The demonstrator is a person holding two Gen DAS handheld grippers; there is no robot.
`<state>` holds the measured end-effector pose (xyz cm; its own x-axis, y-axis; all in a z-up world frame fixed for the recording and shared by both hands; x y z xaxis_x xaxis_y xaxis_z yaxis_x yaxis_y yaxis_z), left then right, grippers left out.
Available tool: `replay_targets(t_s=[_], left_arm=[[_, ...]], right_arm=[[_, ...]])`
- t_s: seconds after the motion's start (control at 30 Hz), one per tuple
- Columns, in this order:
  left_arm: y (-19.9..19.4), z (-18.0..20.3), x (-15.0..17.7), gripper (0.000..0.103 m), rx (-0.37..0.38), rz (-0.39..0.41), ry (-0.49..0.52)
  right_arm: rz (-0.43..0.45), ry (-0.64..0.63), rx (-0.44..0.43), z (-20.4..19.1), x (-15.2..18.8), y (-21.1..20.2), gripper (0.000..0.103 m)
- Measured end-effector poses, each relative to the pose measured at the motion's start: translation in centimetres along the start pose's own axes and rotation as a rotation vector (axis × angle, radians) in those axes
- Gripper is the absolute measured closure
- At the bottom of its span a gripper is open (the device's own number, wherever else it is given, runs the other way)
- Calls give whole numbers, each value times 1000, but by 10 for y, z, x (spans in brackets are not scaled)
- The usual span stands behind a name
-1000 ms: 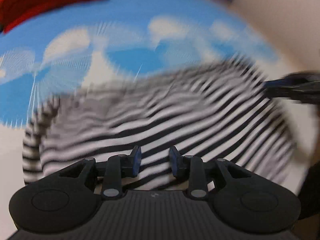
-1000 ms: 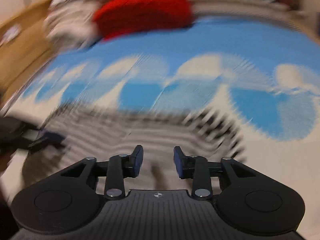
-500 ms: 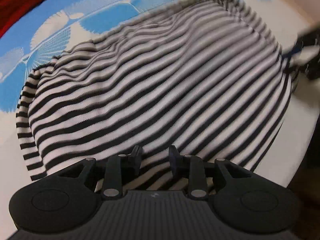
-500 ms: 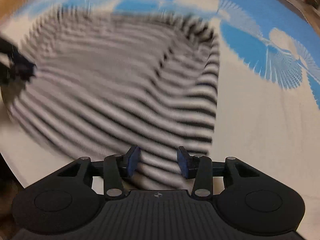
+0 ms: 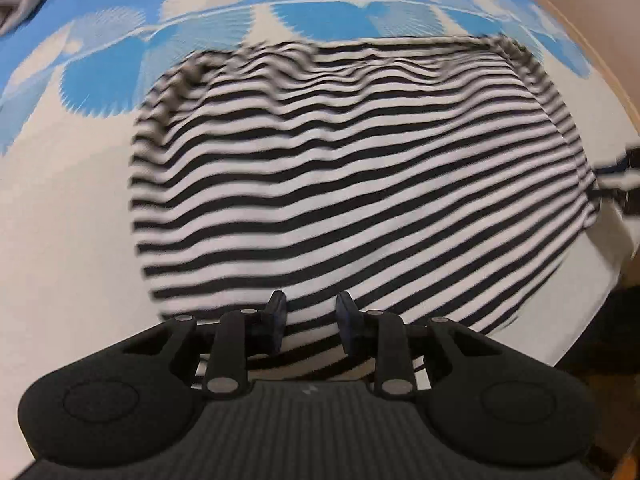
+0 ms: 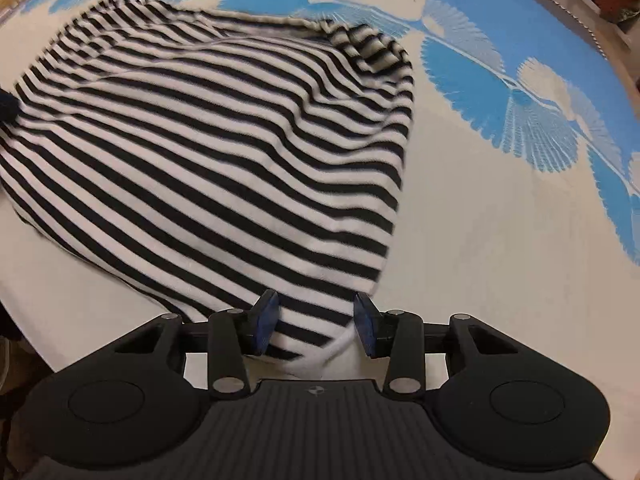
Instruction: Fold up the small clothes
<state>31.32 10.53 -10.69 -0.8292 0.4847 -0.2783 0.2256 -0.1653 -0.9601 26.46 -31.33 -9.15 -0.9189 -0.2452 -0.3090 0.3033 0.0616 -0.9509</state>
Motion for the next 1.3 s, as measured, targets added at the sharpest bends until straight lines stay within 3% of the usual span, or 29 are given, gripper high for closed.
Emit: replay_targets(t_s=[0.07,0.2,0.3,0.43,0.53,0.67,0.73,0.83,1.0,1.3], left_arm=[[13,-1,15,71,-39,-76,22],[-4,6,6,71,-92,-33,47],[-43,10,-8,70,-165,71,59],[-103,19,-18,68,-219,248,-28],[-140,36,-8,63,-231,341,-118],[-157,52,13,58,-261,405,-228],[-157,55,30,58,-266,426,-301],[-143,55,50,58,-339,350,-362],[-138,59,49,58,-354,340,-324],[-111,68,64,58,-395,350,-227]], right_arm=[[-34,-48,39,-2,10,8,60],[46,-36,34,-10,-6,-14,60],[236,39,0,-9,-31,-61,60],[442,235,-6,4,-59,-124,57],[537,349,-59,2,-53,-161,49],[633,372,-112,-15,-27,-193,41],[646,347,-95,-15,-12,-193,41],[631,380,-43,-7,-4,-191,41],[593,473,-52,-2,7,-179,41],[625,421,6,-22,31,-177,41]])
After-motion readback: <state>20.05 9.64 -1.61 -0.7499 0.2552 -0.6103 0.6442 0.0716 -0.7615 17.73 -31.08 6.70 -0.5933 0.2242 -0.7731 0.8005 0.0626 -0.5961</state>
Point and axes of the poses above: each gripper's, at about its wrist camera, not at the fingertips, and y roughly the way its jaws point, z to its right, x to its underside, the point moved 7 cm from there along y, roughly the way its jaws point, and after that the axes turned 12 degrees about y, right-handed, at the moved point
